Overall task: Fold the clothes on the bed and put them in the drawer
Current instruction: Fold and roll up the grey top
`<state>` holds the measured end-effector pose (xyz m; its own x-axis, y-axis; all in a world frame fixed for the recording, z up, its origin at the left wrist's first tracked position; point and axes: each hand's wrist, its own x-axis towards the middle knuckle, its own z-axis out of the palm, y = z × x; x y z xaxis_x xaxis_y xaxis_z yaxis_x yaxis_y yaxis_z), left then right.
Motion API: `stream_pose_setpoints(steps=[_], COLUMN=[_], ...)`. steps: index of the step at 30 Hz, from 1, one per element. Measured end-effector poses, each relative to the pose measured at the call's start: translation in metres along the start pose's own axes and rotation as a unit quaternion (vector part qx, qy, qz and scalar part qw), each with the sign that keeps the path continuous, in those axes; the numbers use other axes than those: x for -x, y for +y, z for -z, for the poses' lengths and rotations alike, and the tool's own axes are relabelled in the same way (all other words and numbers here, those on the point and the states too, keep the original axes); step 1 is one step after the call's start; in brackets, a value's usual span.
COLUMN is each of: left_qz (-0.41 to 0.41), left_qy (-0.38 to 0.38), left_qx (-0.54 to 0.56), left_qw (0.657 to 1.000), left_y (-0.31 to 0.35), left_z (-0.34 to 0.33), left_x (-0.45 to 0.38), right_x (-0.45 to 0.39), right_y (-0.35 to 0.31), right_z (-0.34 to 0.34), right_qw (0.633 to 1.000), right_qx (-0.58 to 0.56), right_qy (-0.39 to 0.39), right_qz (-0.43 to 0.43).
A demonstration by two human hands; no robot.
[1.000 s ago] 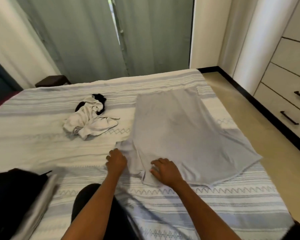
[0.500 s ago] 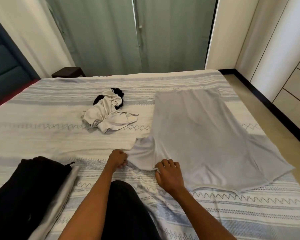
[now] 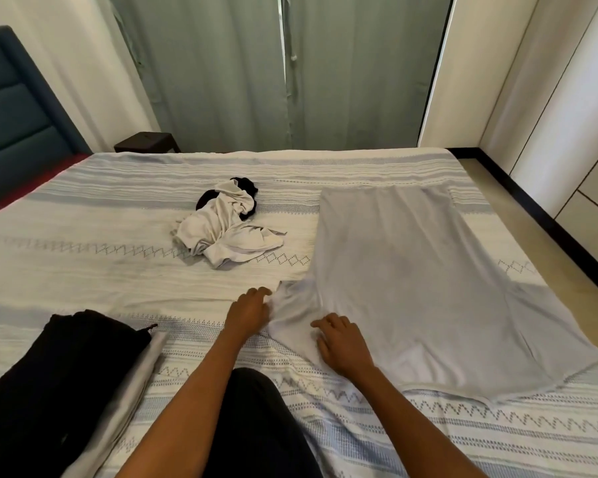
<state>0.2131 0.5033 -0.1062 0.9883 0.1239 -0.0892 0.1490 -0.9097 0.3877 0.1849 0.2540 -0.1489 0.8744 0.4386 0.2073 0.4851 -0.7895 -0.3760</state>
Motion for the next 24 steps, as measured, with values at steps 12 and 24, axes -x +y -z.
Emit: stream_pose_setpoints(steps=[12,24], left_qz=[0.005,0.124], left_qy=[0.004,0.023], left_qx=[-0.09,-0.024], left_qw=[0.996,0.992], left_y=[0.028,0.02], left_z=[-0.028,-0.03], left_x=[-0.067,-0.083], right_x=[-0.051,-0.095], right_y=[0.014,0.034], right_z=[-0.014,-0.03], right_qw=[0.999,0.994], right_qx=[0.022,0.058], right_qy=[0.025,-0.09], right_qz=[-0.023,-0.011])
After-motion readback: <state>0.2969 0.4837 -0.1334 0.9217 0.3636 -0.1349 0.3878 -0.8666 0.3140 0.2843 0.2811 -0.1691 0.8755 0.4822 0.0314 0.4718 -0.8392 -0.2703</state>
